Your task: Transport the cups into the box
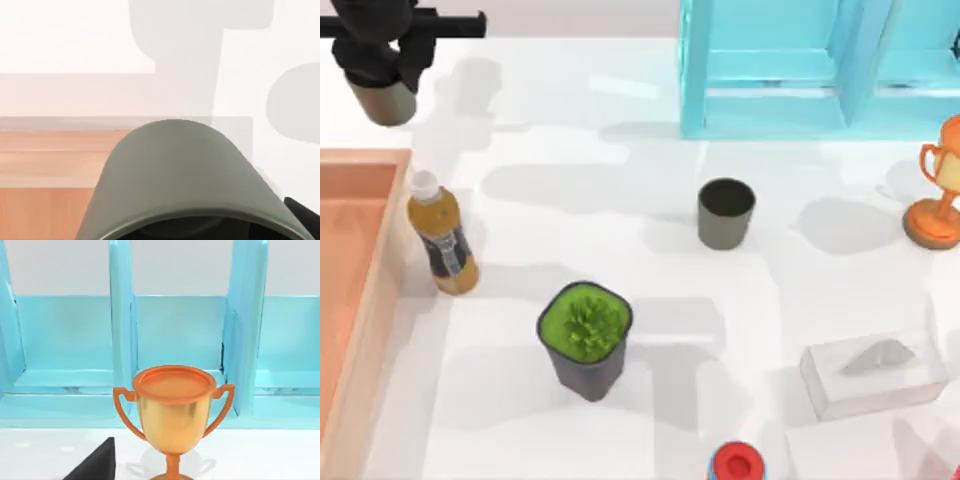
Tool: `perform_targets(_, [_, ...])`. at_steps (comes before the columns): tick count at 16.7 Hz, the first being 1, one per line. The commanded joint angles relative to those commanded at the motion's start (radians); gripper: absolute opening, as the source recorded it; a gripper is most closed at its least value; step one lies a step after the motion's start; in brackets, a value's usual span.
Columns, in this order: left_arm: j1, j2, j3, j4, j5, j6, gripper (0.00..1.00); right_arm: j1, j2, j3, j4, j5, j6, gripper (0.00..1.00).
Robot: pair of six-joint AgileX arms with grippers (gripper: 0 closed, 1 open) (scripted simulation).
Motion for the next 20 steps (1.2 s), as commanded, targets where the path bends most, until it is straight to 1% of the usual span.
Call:
perform_targets(3, [0.144, -0.172, -0.186, 0.002, 0.021, 0.115, 0.0, 0.0, 0.0, 0.0, 0.0, 0.0, 0.0, 1.0])
perform_targets(6, [0.284, -0.382, -0.448, -0.007, 0.04, 0.232, 0.0, 0.0, 0.0, 0.0, 0.0, 0.0, 0.0, 1.0])
perform_targets(9, [0.385, -0.598, -0.717, -0.019, 0.054, 0.328, 0.0, 0.0, 0.0, 0.0, 0.0, 0.0, 0.0, 1.0])
perform_targets(12, [0.436, -0.792, -0.929, -0.029, 0.067, 0.392, 0.0, 0.0, 0.0, 0.0, 0.0, 0.0, 0.0, 1.0])
perform_targets(14, [0.448, -0.885, -1.02, -0.033, 0.075, 0.417, 0.0, 0.0, 0.0, 0.0, 0.0, 0.0, 0.0, 1.0])
perform_targets(16, [0.451, -0.934, -1.068, -0.035, 0.081, 0.429, 0.0, 0.0, 0.0, 0.0, 0.0, 0.0, 0.0, 1.0])
perform_targets(20, [0.451, -0.944, -1.078, -0.036, 0.082, 0.431, 0.0, 0.0, 0.0, 0.0, 0.0, 0.0, 0.0, 1.0])
